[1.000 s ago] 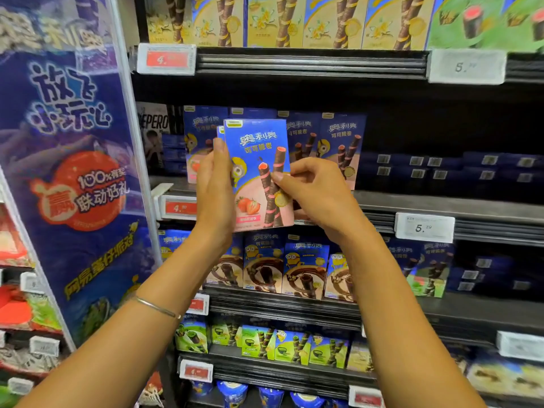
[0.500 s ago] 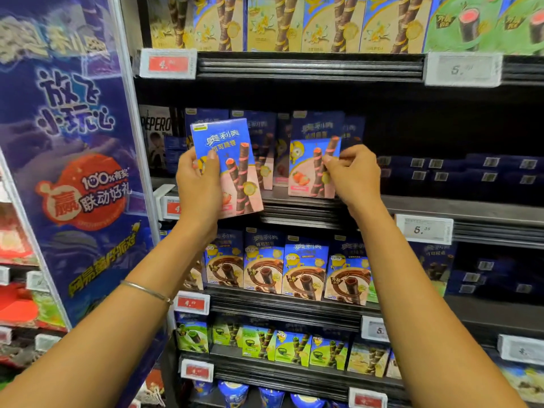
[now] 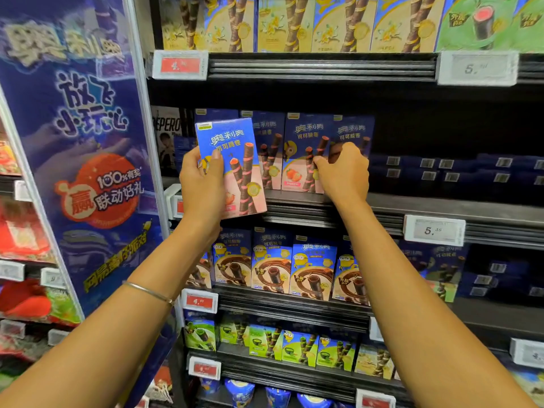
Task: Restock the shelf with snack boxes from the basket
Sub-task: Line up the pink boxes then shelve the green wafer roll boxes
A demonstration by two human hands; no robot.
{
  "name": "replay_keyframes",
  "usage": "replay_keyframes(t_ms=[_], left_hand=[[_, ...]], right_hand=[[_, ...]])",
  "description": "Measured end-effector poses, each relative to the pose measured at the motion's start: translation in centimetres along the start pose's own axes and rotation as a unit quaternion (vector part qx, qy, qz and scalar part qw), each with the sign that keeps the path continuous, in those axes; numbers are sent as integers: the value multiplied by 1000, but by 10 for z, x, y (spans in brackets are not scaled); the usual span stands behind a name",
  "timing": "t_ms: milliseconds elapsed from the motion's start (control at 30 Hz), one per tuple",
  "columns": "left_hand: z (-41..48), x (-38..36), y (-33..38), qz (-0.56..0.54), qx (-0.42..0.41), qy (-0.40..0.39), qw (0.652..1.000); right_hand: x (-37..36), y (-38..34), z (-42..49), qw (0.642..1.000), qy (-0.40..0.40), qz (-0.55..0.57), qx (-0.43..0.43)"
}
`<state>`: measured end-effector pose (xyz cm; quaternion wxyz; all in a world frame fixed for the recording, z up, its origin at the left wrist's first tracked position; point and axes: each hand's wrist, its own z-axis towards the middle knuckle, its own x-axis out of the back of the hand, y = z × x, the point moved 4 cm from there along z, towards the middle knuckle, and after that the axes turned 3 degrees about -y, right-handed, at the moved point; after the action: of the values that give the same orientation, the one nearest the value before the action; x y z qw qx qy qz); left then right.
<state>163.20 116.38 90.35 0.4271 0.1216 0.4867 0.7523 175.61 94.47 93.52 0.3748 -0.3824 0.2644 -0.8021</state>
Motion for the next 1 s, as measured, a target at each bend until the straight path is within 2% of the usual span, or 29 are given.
replay_keyframes(t_ms=[267, 367, 400, 467, 533, 600, 833, 1000], left_hand=[[0, -1, 0, 0, 0, -9, 1000], [-2, -6, 1, 4, -3, -12, 1000], [-3, -9, 1, 1, -4, -20, 1000], [-5, -20, 2, -11, -4, -43, 999], [-7, -34, 4, -25, -3, -65, 998], [-11, -48, 7, -38, -2, -81, 996], [-14, -79, 9, -16, -20, -122, 992], [0, -50, 6, 116, -133, -30, 984]], right_hand=[[3, -1, -3, 1000, -9, 7, 3], [15, -5, -16, 995, 9, 89, 32], [17, -10, -22, 989, -9, 141, 51], [17, -21, -36, 969, -95, 213, 84], [15, -29, -49, 951, -188, 224, 99], [16, -32, -55, 947, -215, 216, 101], [49, -1, -40, 949, -175, 257, 41], [77, 38, -13, 968, -64, 242, 0]])
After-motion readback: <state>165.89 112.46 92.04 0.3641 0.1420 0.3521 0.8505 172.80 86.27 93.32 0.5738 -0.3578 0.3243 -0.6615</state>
